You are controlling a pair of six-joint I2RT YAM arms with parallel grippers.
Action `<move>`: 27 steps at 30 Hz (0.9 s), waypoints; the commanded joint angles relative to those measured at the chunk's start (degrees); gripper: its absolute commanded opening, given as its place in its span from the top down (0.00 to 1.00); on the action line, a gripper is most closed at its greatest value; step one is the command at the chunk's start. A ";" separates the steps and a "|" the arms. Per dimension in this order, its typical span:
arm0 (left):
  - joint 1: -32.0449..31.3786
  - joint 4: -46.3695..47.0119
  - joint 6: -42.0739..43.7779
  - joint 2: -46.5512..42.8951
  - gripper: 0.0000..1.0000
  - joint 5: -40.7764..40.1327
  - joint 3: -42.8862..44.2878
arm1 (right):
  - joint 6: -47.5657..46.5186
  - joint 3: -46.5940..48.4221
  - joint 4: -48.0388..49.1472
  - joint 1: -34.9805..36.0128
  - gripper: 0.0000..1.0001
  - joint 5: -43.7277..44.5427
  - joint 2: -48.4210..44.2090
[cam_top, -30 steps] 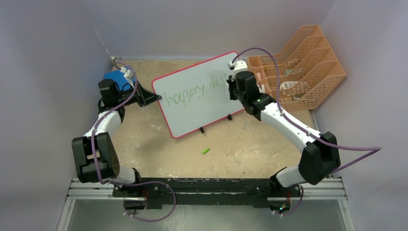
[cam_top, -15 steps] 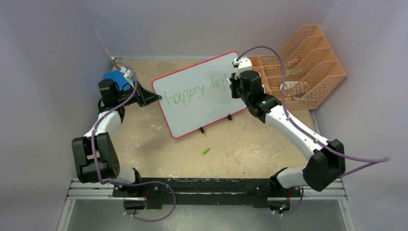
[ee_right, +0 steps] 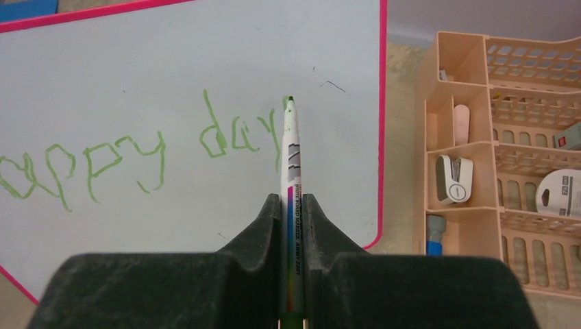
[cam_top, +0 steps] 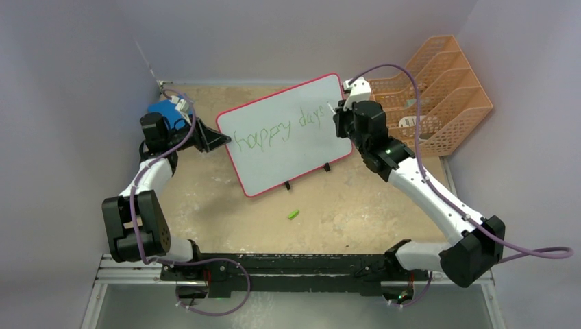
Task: Write a sentence on the whiteboard
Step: Write a sentence on the whiteboard, then close the whiteboard marker at the center of the board.
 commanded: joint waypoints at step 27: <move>-3.38 -40.18 4.16 -31.84 0.15 -29.93 11.91 | 0.31 -0.64 -8.85 -0.06 1.00 4.02 -16.29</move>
